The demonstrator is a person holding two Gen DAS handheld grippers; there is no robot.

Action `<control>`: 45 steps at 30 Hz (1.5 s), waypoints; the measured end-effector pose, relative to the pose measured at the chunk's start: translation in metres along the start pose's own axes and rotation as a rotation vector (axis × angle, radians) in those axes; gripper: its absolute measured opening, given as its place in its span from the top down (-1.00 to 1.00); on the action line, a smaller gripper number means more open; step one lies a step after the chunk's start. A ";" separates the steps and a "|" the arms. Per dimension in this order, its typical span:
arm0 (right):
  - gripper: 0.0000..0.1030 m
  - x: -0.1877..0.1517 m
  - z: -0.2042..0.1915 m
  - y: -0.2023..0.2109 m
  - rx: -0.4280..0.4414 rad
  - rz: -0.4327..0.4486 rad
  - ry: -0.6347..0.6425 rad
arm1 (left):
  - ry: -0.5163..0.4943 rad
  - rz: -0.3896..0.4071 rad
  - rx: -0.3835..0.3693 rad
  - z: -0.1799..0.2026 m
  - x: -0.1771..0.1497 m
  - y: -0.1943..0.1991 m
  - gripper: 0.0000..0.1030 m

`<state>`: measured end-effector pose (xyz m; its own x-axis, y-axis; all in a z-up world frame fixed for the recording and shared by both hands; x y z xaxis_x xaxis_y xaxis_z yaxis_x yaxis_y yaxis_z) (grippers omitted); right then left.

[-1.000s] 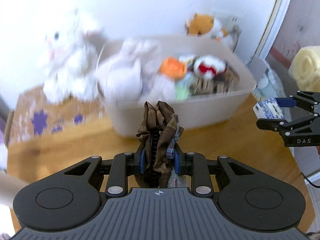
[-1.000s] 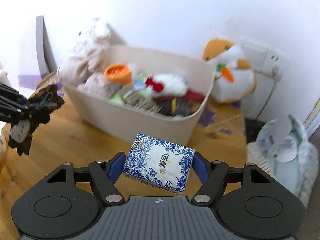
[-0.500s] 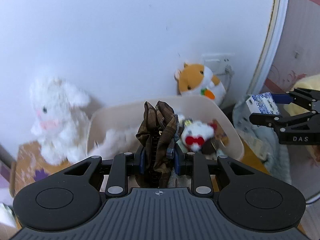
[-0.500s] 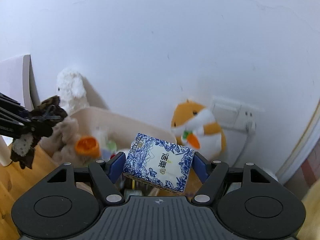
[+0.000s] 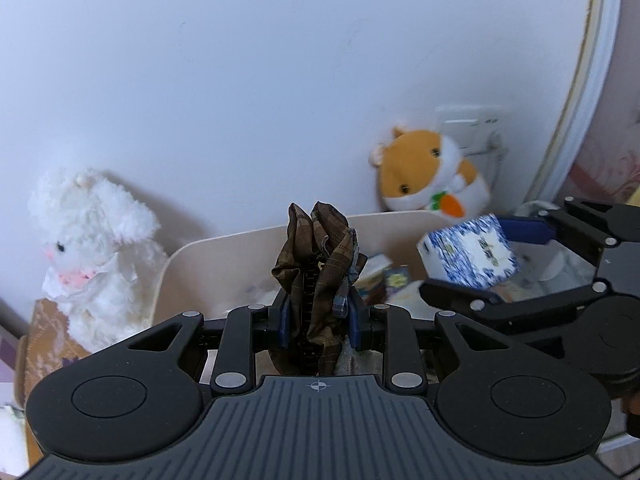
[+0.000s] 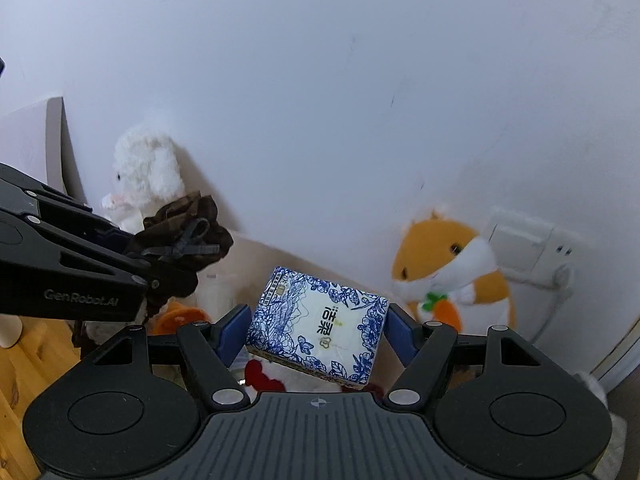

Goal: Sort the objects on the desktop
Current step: 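Carry the plaid cloth and patterned box into the bin and release both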

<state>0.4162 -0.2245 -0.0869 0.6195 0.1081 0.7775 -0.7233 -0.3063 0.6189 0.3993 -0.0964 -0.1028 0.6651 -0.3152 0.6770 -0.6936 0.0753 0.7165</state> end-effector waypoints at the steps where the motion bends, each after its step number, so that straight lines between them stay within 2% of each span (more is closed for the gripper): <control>1: -0.36 -0.003 -0.001 -0.005 -0.001 -0.014 -0.004 | -0.004 -0.008 0.012 -0.003 -0.003 -0.003 0.48; 7: -0.37 -0.021 -0.002 -0.028 0.003 -0.084 -0.036 | 0.012 -0.066 0.012 -0.012 -0.012 -0.020 0.44; 8: -0.38 -0.023 -0.002 -0.031 0.008 -0.098 -0.049 | 0.015 -0.068 0.013 -0.013 -0.012 -0.021 0.34; 9: -0.48 -0.024 -0.001 -0.033 0.014 -0.110 -0.060 | 0.015 -0.067 0.017 -0.014 -0.012 -0.021 0.27; 11: -0.49 -0.028 0.000 -0.036 0.018 -0.128 -0.087 | 0.014 -0.064 0.028 -0.015 -0.012 -0.019 -0.22; 13: -0.57 -0.030 0.000 -0.036 0.025 -0.137 -0.088 | 0.018 -0.060 0.047 -0.018 -0.011 -0.017 -0.44; 19: -1.00 -0.028 0.002 -0.022 0.011 -0.120 -0.082 | 0.029 -0.033 0.029 -0.022 -0.010 -0.004 -0.51; 26: -1.00 -0.029 0.005 0.007 -0.004 -0.127 -0.126 | -0.001 -0.001 0.017 -0.019 -0.014 0.027 -0.53; 30: -1.00 -0.030 0.005 0.026 -0.055 -0.124 -0.111 | 0.007 0.028 0.030 -0.020 -0.017 0.050 -0.56; 34: -1.00 -0.032 0.002 0.048 -0.071 -0.118 -0.114 | 0.023 0.021 0.012 -0.017 -0.023 0.072 -0.57; 38: -1.00 -0.036 -0.006 0.075 -0.087 -0.110 -0.111 | 0.015 -0.002 0.026 -0.015 -0.033 0.094 -0.57; 45: -1.00 -0.048 -0.007 0.119 -0.109 -0.149 -0.244 | 0.043 0.017 0.025 -0.013 -0.047 0.141 -0.57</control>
<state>0.2980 -0.2598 -0.0502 0.7667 -0.0902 0.6356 -0.6392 -0.1992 0.7428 0.2739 -0.0582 -0.0314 0.6640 -0.2731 0.6961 -0.7114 0.0560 0.7005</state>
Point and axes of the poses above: each gripper's, at about its wrist camera, not at the fingertips, and y roughly against the way its jaws point, z to its right, x to its top, the point moved 9 cm from there along -y, roughly the way its jaws point, and after that the axes turned 10 degrees about -y, right-handed, at the moved point
